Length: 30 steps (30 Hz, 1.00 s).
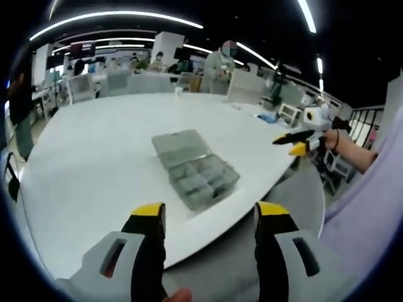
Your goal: Insert the divider into the dual guide fixture by aligning both edges with the guide slots and pushing it downward to the bottom, including one-sided entry, uneven engagement, binding, and posture correction.
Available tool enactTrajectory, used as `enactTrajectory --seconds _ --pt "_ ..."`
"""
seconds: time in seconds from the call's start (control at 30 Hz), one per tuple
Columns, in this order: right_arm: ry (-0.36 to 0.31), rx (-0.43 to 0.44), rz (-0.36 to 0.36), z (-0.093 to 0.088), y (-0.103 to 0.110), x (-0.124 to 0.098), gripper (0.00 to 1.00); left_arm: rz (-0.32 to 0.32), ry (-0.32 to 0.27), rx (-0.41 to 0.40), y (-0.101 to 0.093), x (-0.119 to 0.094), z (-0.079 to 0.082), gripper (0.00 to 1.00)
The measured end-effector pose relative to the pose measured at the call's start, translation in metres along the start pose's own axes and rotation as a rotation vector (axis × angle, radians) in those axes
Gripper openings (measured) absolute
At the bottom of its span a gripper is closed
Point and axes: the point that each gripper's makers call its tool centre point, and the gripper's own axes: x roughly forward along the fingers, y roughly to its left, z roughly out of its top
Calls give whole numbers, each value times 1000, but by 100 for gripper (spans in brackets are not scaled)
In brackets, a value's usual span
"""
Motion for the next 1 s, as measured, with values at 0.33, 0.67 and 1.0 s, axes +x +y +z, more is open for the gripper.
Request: enactTrajectory --seconds 0.33,0.67,1.0 --pt "10 34 -22 -13 -1 -3 53 1 7 3 4 -3 -3 56" --pt "15 35 -27 -12 -4 -1 52 -5 10 6 6 -2 -3 56" --pt "18 37 -30 -14 -8 -2 52 -5 5 9 5 -1 -3 56"
